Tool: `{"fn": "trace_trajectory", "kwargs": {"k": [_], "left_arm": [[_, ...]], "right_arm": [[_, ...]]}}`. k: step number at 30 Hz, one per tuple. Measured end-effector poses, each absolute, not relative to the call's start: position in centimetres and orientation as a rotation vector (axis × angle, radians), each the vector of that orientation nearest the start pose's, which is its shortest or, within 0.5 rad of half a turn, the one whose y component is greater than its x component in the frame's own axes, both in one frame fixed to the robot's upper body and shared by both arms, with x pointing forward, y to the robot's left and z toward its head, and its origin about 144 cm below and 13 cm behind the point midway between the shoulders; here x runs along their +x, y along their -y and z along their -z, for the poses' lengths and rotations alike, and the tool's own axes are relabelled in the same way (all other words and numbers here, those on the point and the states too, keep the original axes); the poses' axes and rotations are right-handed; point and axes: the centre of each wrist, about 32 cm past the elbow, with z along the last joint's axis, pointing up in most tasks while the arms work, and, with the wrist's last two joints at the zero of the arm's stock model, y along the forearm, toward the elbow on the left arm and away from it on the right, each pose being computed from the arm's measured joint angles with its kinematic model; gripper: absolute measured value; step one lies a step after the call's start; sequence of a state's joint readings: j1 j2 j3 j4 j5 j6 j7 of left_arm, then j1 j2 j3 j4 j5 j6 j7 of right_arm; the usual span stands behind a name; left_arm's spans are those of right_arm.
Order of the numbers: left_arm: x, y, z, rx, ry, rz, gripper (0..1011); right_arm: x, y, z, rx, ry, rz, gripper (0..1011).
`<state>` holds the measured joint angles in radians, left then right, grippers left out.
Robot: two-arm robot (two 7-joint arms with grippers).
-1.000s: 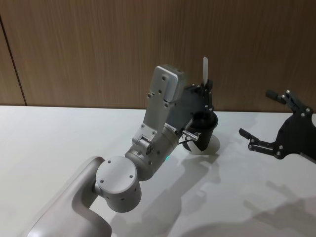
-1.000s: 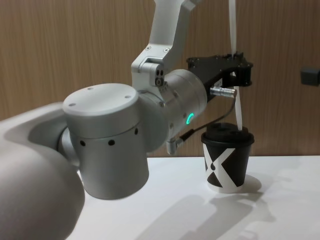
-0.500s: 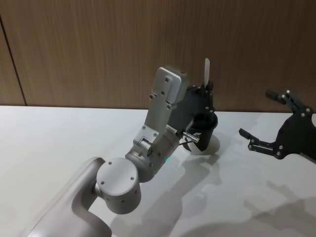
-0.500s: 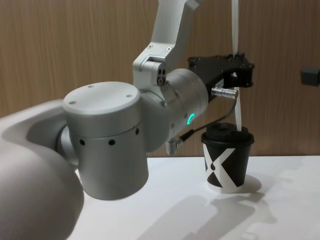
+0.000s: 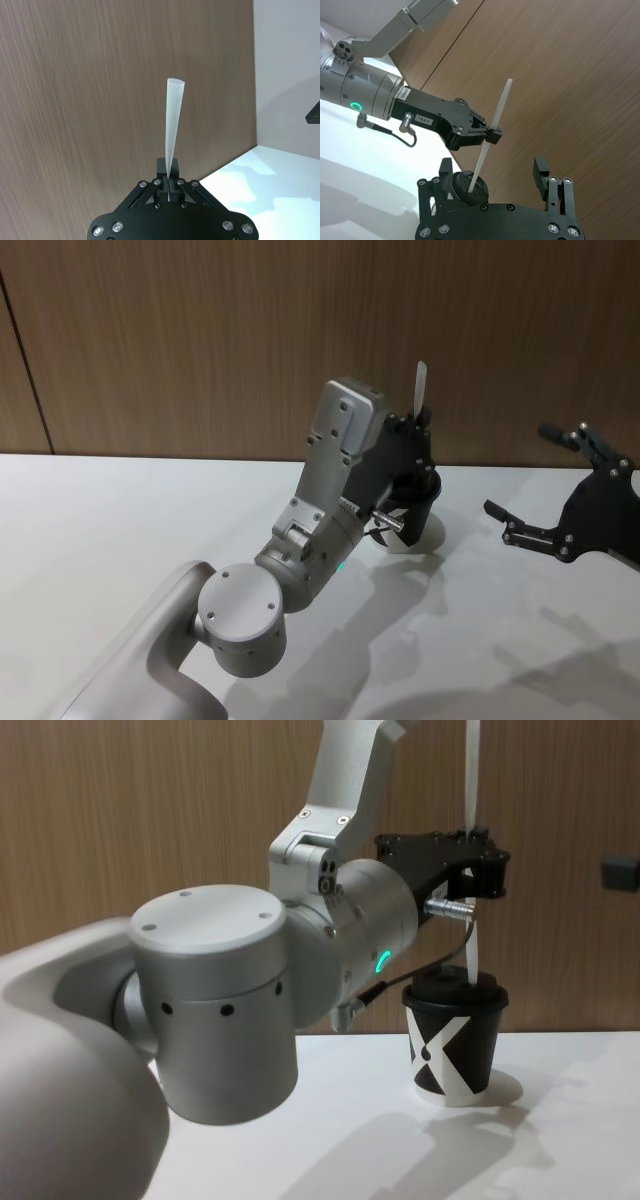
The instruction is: Pick up the straw with one hand, pass it to the other hand, and insert it into the cup.
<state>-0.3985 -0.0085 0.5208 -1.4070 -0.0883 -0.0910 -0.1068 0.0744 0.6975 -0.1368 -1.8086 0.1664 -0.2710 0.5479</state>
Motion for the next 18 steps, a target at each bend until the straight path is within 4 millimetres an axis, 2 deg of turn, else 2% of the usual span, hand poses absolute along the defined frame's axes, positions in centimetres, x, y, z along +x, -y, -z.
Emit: {"fn": "trace_trajectory", "kwargs": {"k": [15,18], "left_arm": [[52.65,-6.32,-122.51,-0.179,0.230,-0.952,11],[52.68,-6.31,-122.47,-0.179,0.229,-0.953,53]], "right_arm": [[46.27,33.64,-126.82,-0.189,0.686,0.703,1001],[46.27,33.64,-126.81,-0.189,0.686,0.703,1001]]}}
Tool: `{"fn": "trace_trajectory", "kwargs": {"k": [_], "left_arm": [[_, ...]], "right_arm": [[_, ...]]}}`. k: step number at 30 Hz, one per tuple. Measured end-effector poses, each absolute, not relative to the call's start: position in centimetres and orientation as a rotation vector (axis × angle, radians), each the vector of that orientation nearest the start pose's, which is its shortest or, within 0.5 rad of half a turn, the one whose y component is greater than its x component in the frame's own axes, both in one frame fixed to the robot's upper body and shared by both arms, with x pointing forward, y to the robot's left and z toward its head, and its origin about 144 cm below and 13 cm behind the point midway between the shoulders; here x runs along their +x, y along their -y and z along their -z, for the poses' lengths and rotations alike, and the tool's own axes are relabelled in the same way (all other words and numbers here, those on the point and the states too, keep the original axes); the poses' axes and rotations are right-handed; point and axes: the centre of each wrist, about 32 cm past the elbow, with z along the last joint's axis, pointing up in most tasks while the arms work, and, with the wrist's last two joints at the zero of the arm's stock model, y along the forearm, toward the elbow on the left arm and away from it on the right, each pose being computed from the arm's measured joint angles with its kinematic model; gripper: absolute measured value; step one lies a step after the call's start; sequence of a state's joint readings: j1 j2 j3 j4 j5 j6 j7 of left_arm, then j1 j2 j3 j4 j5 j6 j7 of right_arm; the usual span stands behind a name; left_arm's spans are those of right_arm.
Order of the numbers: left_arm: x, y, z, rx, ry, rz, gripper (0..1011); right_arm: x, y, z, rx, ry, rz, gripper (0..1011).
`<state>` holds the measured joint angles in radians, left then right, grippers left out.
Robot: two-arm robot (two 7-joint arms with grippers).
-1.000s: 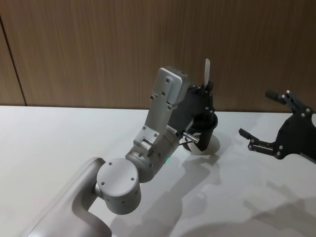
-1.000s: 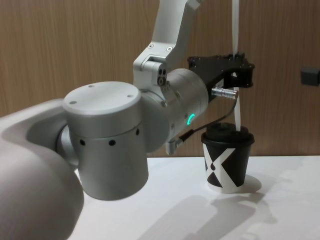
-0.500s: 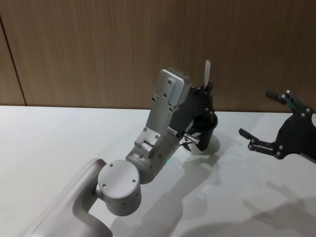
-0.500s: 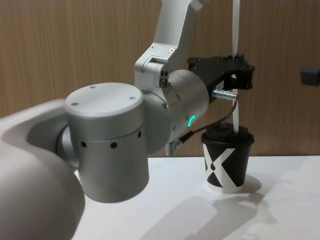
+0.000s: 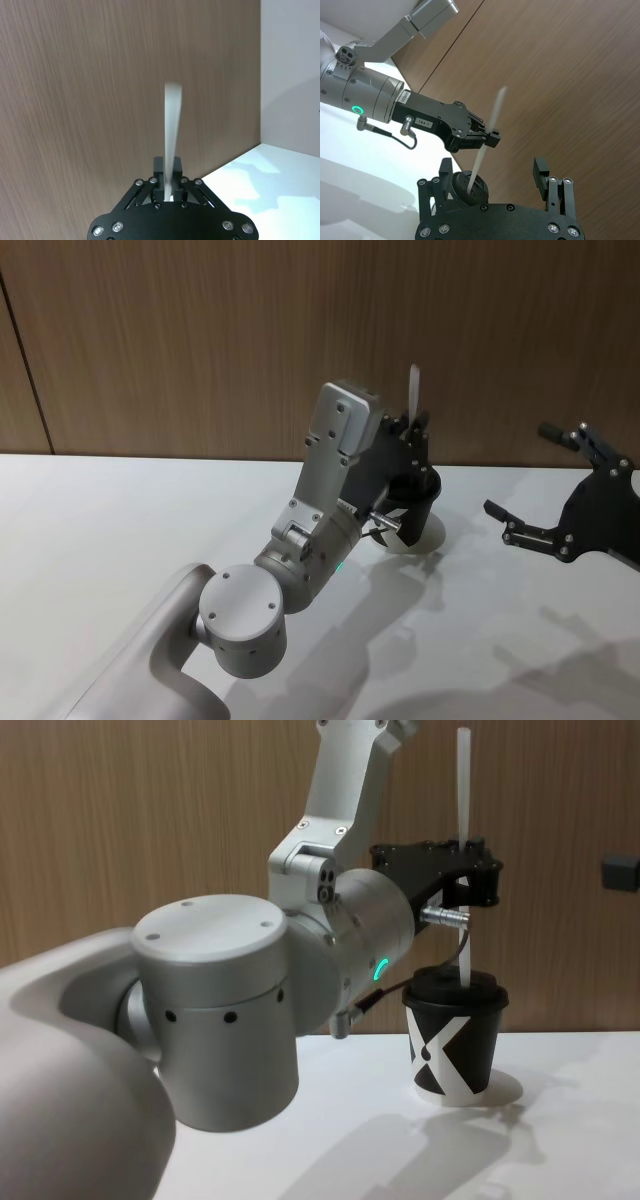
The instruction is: Pick up the straw with one hand, pass it to the other hand, and insert it into the cup.
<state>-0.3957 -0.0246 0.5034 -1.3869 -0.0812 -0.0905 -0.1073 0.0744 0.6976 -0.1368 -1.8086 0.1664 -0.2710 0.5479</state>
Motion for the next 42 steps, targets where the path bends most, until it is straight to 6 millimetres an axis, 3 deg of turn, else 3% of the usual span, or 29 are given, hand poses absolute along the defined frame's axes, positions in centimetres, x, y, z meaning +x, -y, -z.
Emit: {"fn": "trace_trajectory", "kwargs": {"k": [19,23,31,42], "left_arm": [[52.81,-6.31,-122.27,-0.178,0.223,-0.958,627],[52.82,-6.30,-122.25,-0.178,0.222,-0.958,796],[52.83,-6.31,-122.24,-0.178,0.222,-0.959,994],[52.73,-6.40,-122.12,-0.181,0.221,-0.959,1003]], "right_arm": [[46.27,33.64,-126.82,-0.189,0.686,0.703,1001],[46.27,33.64,-126.82,-0.189,0.686,0.703,1001],[46.27,33.64,-126.81,-0.189,0.686,0.703,1001],[46.29,33.58,-126.94,-0.188,0.683,0.705,1001]]}}
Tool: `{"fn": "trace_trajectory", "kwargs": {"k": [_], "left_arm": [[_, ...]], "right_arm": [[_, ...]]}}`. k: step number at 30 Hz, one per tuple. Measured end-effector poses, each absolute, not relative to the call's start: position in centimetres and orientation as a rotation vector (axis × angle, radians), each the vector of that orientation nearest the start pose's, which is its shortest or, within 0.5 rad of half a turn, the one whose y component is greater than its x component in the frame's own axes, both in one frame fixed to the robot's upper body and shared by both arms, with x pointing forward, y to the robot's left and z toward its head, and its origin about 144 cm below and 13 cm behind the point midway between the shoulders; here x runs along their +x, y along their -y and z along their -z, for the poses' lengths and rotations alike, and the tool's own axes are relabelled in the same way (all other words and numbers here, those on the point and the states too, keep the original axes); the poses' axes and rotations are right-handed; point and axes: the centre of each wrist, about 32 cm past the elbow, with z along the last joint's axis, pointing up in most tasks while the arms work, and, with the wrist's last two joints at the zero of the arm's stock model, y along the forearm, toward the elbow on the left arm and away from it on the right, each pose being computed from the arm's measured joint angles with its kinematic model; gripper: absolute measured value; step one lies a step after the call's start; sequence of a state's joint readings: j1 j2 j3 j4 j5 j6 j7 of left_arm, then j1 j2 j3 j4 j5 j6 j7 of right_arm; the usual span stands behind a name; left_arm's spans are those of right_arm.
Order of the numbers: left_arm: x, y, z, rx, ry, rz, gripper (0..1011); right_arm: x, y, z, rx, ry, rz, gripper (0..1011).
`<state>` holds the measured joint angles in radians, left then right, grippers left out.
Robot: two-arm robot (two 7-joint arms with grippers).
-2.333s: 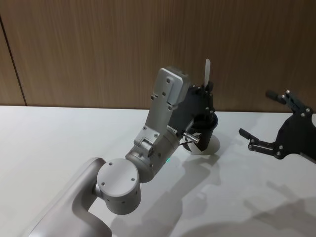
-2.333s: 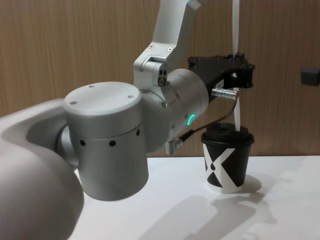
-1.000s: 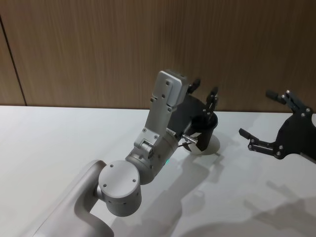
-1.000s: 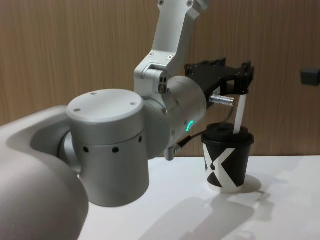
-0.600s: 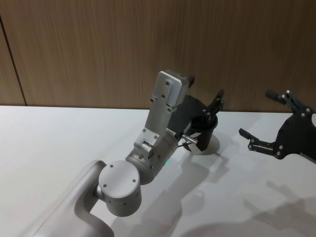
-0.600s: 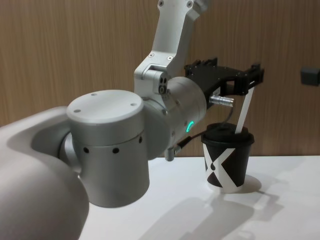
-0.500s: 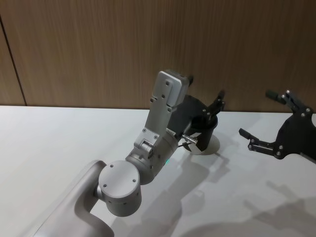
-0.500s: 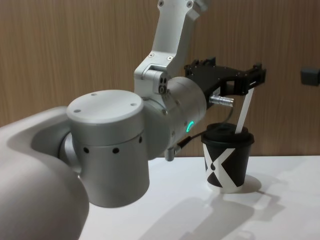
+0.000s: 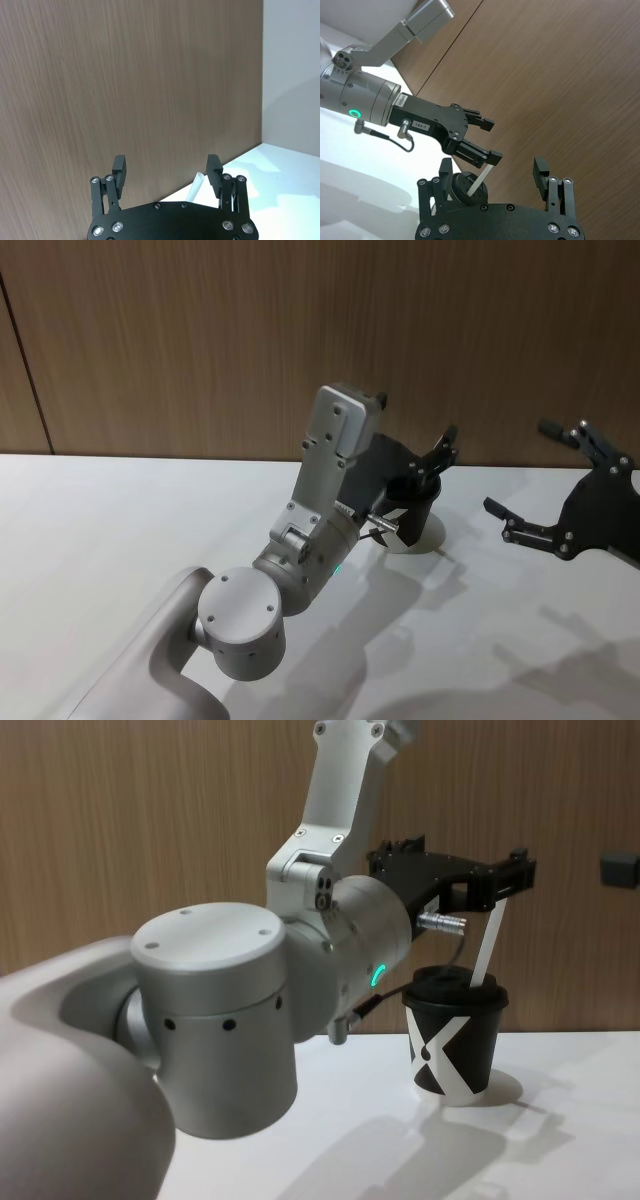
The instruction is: Pick up the straw with one hand, pass it to the other hand, and insert it into the cup.
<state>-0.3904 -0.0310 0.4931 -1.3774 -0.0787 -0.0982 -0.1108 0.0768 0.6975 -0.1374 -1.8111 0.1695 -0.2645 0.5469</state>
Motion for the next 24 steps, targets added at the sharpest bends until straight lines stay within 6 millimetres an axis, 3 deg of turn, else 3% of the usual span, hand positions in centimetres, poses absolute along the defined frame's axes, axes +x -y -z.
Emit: {"fn": "trace_trajectory", "kwargs": {"k": [24], "left_arm": [[51.7,-8.3,-120.7,-0.296,0.219,-0.951,1003]], "right_arm": [[47.0,31.2,-130.7,-0.150,0.559,0.810,1001]]}}
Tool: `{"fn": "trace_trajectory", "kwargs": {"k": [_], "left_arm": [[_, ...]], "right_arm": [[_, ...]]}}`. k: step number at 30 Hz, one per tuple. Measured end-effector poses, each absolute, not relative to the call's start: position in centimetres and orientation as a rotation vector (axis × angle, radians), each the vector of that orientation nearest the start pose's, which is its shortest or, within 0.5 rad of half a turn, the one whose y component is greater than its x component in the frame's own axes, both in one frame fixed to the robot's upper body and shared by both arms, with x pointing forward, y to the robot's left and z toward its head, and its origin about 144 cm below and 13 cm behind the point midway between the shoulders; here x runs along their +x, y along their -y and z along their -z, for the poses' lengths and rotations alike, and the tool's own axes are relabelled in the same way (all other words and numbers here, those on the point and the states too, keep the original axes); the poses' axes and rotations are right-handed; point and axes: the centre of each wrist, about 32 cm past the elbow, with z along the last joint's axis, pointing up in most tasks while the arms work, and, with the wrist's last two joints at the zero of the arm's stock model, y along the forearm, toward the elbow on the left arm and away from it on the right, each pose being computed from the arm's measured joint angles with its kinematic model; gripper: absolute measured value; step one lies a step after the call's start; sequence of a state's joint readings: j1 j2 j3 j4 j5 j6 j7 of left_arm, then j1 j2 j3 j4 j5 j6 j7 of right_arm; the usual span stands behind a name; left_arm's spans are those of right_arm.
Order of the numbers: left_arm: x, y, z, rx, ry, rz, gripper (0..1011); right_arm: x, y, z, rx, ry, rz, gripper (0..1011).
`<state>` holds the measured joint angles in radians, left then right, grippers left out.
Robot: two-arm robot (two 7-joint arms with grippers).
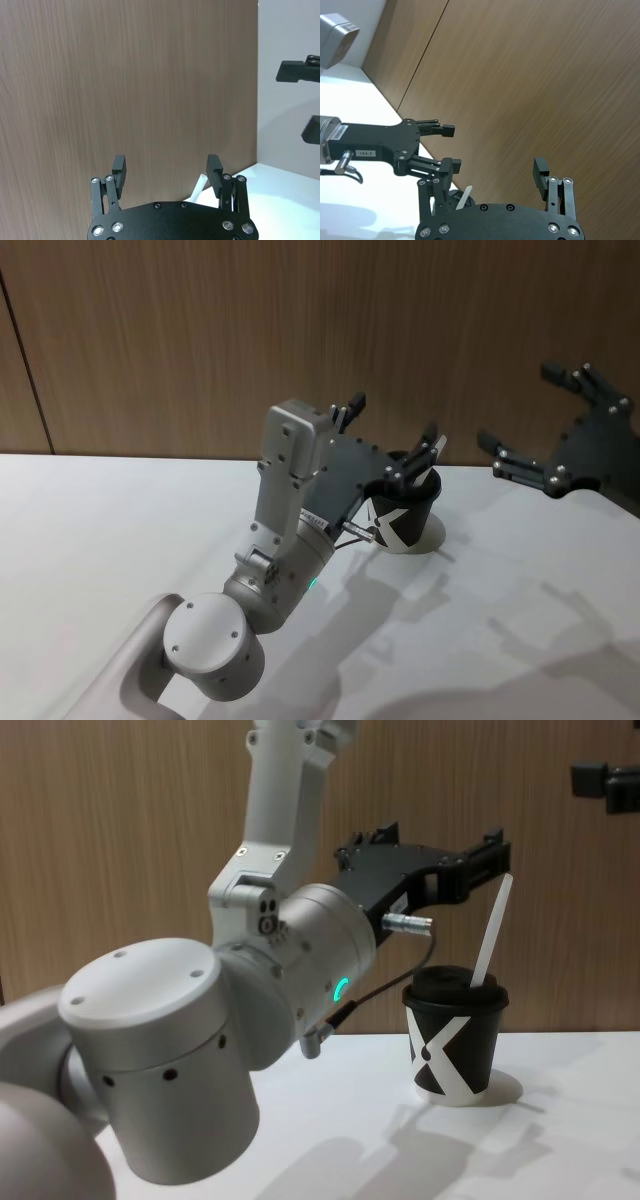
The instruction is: Pick up the straw with one hand, pass it to the other hand, and insert it into the cup.
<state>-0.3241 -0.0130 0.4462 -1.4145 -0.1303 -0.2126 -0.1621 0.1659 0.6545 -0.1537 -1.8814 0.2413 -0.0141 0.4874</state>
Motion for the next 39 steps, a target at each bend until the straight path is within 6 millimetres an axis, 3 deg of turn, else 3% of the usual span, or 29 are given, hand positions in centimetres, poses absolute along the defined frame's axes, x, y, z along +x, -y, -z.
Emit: {"fn": "trace_trajectory", "kwargs": {"k": [18,39], "left_arm": [[51.3,-9.5,-120.5,-0.334,0.229,-0.960,1003],[51.1,-9.8,-120.5,-0.343,0.231,-0.962,1003]], "right_arm": [[47.2,29.5,-132.3,-0.155,0.434,0.820,1001],[47.2,29.1,-132.7,-0.158,0.400,0.820,1001]]}}
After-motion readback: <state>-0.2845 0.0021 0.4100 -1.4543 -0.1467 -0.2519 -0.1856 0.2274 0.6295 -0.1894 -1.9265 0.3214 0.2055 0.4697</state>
